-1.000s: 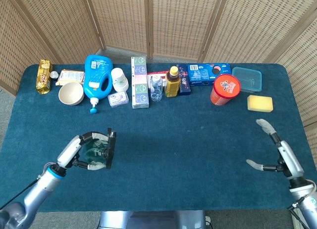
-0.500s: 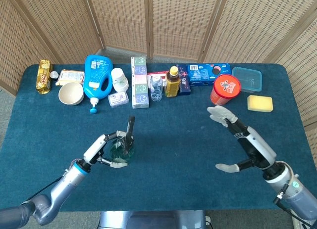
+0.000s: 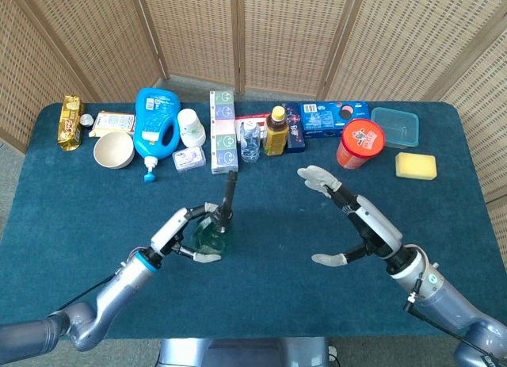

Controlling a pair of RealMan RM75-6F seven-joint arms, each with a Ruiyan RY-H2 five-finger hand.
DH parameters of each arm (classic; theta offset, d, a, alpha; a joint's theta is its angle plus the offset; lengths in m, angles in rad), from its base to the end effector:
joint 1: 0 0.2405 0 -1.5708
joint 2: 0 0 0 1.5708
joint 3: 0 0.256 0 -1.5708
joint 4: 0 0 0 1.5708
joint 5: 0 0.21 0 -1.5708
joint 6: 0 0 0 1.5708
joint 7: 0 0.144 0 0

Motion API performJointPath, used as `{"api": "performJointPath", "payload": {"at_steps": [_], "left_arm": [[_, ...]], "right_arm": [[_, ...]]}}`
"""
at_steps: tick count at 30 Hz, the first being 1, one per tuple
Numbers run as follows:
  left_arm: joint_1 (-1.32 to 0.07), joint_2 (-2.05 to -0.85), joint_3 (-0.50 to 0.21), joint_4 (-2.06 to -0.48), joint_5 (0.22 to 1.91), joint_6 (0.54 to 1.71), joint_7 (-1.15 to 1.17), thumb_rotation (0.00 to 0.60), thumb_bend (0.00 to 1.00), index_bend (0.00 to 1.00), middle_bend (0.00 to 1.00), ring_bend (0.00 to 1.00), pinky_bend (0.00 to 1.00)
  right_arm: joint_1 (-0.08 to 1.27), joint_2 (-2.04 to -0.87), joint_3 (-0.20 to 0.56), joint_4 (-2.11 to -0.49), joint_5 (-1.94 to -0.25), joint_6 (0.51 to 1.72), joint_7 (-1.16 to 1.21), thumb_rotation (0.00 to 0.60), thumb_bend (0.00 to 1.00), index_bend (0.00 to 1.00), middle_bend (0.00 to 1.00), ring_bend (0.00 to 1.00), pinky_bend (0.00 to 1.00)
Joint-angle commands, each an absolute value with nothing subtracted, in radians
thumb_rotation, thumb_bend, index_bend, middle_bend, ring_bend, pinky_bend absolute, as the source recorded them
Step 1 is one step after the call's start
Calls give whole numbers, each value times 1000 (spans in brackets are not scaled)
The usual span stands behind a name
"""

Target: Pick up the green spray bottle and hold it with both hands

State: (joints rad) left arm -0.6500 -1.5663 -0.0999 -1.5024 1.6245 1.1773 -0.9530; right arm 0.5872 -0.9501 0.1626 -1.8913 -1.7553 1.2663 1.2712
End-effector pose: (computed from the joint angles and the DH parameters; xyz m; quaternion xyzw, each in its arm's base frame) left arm -0.1175 0.2885 -0.0088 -0.5092 -0.6219 -0.5949 0.0078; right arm -0.1089 -0.2777 0.1604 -0.4991 0.5975 -0.6263 0.0406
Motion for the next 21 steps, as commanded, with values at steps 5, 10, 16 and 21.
{"api": "performJointPath", "payload": {"at_steps": [5,10,16,21], "left_arm": [[-731,-1604,-159,-1544,1548,1068,-877,600,105,334,386,360,561],[-761,-1640,-176,-1531,1501,1017,-864,600,105,333,385,361,561],[-783,-1671,-196,-1522,1478,1001,-853,600,105,333,385,360,561],[-801,-1680,-206,-1523,1469,985,-841,600,105,333,385,360,561]], "right_arm": [[619,-980,167,-1854,-1723,1246,1273,600,0,0,0,0,31],[646,-992,180,-1849,-1708,1236,1280,600,0,0,0,0,31],[674,-999,184,-1849,-1696,1212,1275,600,0,0,0,0,31],[694,-1011,185,-1843,-1682,1195,1285,600,0,0,0,0,31]]}}
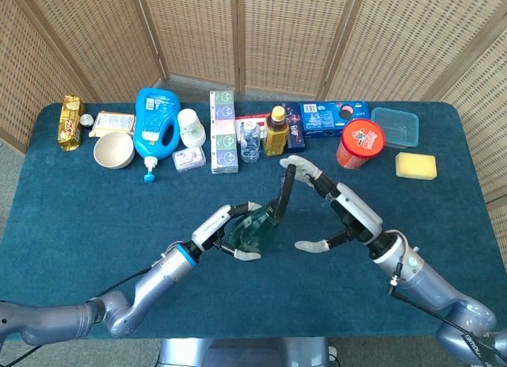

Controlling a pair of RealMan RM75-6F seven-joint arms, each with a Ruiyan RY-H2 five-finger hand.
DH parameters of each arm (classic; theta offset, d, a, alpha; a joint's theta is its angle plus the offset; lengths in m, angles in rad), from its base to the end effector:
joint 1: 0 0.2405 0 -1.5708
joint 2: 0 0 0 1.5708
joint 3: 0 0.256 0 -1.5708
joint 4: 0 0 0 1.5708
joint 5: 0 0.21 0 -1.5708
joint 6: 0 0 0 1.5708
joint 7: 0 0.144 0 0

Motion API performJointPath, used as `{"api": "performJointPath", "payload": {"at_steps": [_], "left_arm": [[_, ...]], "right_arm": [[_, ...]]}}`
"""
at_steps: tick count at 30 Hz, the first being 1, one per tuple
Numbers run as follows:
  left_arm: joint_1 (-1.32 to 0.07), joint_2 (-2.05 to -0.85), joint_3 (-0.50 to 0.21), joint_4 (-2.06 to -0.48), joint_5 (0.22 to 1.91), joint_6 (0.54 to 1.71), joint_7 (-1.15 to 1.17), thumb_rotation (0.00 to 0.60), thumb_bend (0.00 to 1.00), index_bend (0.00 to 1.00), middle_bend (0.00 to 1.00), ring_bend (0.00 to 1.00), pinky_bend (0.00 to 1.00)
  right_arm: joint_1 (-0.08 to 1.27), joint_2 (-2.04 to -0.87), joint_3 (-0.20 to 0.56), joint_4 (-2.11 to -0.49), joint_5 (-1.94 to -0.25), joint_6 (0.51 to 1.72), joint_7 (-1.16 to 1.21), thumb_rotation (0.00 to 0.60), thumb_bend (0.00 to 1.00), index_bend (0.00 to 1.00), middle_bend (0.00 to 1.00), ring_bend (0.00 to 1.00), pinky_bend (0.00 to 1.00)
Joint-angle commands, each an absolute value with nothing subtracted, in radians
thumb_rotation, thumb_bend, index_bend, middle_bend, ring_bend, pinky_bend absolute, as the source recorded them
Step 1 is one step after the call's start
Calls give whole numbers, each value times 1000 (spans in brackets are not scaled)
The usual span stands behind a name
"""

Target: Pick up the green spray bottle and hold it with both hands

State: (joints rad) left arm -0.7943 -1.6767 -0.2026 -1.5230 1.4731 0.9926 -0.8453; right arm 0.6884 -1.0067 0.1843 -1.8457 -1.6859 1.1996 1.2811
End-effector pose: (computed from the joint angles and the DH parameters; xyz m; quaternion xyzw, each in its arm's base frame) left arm -0.0519 0.3032 -0.0456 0.5213 0.6438 0.5597 0.0222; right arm -0.0894 -0.3022 0.1458 -0.5029 0.6018 -0.6180 0.0543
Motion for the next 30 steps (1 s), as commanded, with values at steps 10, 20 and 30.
{"api": "performJointPath", "payload": {"at_steps": [10,20,30], "left_arm": [[-824,-1709,-213,-1521,1452,963,-837,600,105,332,384,361,561],[-832,-1724,-215,-1519,1441,957,-827,600,105,332,384,360,561],[-835,-1722,-222,-1530,1437,957,-822,600,105,332,383,360,561]], "right_arm": [[724,-1029,188,-1841,-1657,1172,1287,600,0,0,38,4,40],[732,-1033,191,-1864,-1625,1156,1265,600,0,127,222,176,217],[736,-1037,181,-1874,-1616,1136,1260,600,176,422,531,393,342]]}}
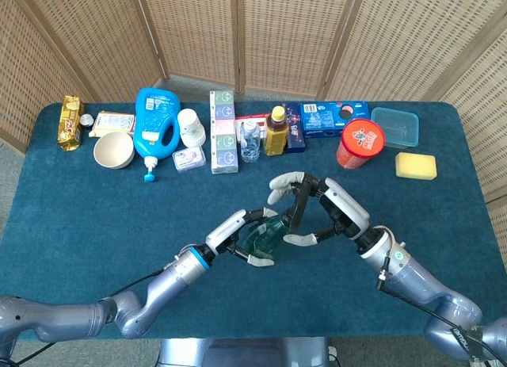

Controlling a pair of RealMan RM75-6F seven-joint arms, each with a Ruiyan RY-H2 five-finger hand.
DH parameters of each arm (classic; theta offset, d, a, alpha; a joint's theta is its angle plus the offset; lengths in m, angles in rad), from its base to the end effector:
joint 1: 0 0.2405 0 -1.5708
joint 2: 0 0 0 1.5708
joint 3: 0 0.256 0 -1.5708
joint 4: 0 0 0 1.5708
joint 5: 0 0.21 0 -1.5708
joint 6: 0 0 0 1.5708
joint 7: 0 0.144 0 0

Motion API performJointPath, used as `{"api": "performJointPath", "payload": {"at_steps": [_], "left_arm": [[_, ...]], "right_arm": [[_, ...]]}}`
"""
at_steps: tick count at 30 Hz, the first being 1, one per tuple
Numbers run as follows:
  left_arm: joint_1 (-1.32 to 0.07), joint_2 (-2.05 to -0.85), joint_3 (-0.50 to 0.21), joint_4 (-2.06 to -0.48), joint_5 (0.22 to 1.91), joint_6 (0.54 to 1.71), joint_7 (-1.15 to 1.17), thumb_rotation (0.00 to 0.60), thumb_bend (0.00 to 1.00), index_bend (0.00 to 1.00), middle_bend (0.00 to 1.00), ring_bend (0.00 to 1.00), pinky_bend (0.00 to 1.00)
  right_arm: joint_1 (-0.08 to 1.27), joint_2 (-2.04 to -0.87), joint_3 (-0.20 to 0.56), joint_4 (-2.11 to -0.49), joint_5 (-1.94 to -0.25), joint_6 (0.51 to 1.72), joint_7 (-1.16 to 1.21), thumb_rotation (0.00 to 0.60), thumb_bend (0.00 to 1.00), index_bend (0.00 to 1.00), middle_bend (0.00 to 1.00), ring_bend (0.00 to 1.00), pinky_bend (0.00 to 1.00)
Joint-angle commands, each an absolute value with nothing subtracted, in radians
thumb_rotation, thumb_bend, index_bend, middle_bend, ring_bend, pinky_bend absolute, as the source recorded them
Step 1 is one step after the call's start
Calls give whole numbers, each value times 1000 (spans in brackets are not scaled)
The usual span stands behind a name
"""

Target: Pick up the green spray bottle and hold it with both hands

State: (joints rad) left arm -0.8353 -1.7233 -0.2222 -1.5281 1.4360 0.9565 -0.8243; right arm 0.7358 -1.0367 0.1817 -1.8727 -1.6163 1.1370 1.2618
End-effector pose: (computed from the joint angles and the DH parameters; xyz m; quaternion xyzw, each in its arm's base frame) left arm -0.0301 0.2987 -0.0589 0.5212 0.6525 0.5484 0.0436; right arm -0.0774 -0.3058 0.1301 -0.4919 0.6277 -0.6002 0.0617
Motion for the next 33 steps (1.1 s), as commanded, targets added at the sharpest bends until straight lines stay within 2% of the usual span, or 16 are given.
{"api": "performJointPath", "payload": {"at_steps": [1,5,7,11,16,22,25,28,30,33], "left_arm": [[-835,-1721,-223,-1531,1437,958,-820,600,105,332,383,360,561],[-833,-1717,-221,-1540,1437,962,-815,600,105,331,382,360,561],[-831,-1716,-221,-1544,1435,964,-815,600,105,330,381,360,561],[-828,-1710,-219,-1553,1439,968,-821,600,105,328,380,357,561],[-828,-1705,-216,-1557,1443,967,-824,600,105,320,371,351,561],[-822,-1699,-207,-1551,1449,971,-846,600,103,260,304,330,561],[-817,-1696,-200,-1549,1457,976,-862,600,102,201,252,299,557],[-814,-1689,-186,-1544,1481,985,-880,600,98,87,144,218,507],[-811,-1684,-183,-1538,1491,992,-896,600,84,17,51,146,438],[-805,-1679,-178,-1528,1502,1009,-907,600,65,0,1,68,339]], "right_arm": [[736,-1037,181,-1875,-1615,1135,1257,600,192,467,565,403,346],[731,-1036,186,-1899,-1591,1134,1224,600,275,619,671,443,372],[727,-1035,190,-1914,-1577,1136,1193,600,314,638,683,449,379],[718,-1033,194,-1952,-1549,1134,1118,600,466,674,698,452,381],[712,-1036,200,-1963,-1539,1133,1102,600,505,680,702,454,394],[701,-1037,211,-1969,-1524,1142,1084,600,535,710,724,460,405],[696,-1035,216,-1971,-1516,1142,1081,600,549,717,730,461,406],[690,-1030,221,-1978,-1513,1145,1078,600,552,721,734,461,406],[685,-1026,224,-1982,-1514,1147,1077,600,555,721,734,461,406],[680,-1020,225,-1986,-1517,1147,1074,600,559,721,734,461,406]]}}
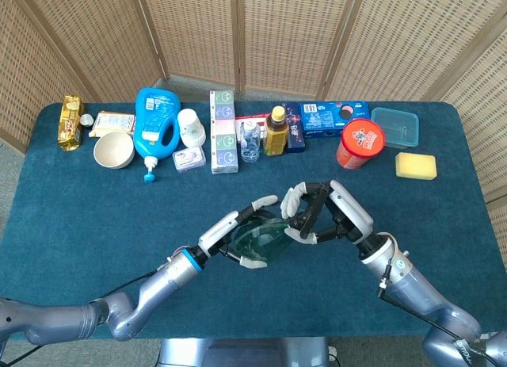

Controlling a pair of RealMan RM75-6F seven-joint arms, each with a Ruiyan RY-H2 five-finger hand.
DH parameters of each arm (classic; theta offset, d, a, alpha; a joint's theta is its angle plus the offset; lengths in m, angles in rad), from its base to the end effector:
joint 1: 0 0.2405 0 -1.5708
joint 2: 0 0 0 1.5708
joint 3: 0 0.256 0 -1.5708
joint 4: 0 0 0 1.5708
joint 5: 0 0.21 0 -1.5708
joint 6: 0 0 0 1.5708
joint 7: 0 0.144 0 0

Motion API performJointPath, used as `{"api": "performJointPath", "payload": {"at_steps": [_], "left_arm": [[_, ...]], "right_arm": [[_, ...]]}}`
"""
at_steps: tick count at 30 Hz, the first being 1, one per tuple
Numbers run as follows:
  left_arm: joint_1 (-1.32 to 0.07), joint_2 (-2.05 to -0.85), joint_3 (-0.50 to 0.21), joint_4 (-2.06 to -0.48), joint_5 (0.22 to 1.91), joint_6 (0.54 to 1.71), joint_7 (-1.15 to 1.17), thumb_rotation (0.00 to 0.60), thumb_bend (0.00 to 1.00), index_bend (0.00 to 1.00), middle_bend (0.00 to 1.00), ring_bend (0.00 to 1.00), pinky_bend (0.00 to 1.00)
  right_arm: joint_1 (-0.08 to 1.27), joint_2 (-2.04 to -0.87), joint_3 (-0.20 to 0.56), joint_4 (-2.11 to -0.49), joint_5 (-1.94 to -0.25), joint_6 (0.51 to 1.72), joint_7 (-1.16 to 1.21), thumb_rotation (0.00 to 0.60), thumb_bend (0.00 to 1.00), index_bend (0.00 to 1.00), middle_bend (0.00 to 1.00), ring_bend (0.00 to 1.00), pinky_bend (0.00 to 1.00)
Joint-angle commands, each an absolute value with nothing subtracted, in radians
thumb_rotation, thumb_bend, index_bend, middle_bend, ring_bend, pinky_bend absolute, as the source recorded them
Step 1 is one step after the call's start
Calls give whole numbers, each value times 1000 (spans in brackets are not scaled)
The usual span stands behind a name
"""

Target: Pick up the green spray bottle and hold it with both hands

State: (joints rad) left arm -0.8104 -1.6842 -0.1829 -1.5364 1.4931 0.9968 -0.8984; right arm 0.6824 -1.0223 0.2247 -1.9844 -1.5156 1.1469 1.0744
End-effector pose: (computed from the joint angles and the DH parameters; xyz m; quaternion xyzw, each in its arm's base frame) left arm -0.0444 0.2946 -0.0499 0.5162 0.6531 0.5513 0.0541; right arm -0.0732 -0.2957 0.1384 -0.4790 0.6166 -0.6246 0.0174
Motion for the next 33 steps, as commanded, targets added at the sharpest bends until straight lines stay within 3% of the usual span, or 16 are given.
{"api": "performJointPath", "payload": {"at_steps": [1,5,22,33], "left_arm": [[-804,-1678,-176,-1526,1505,1013,-907,600,61,0,0,51,316],[-787,-1669,-167,-1514,1515,1045,-883,600,49,0,0,1,250],[-775,-1591,-121,-1497,1517,1018,-825,600,20,0,0,0,127],[-659,-1346,-86,-1571,1553,1167,-750,600,19,0,0,0,103]], "right_arm": [[679,-1019,226,-1986,-1518,1146,1074,600,559,721,734,461,406],[675,-1017,223,-1981,-1522,1142,1070,600,563,722,734,461,406],[663,-994,235,-1990,-1522,1137,1021,600,602,732,742,461,414],[644,-926,242,-2021,-1527,1134,990,600,607,732,743,461,414]]}}
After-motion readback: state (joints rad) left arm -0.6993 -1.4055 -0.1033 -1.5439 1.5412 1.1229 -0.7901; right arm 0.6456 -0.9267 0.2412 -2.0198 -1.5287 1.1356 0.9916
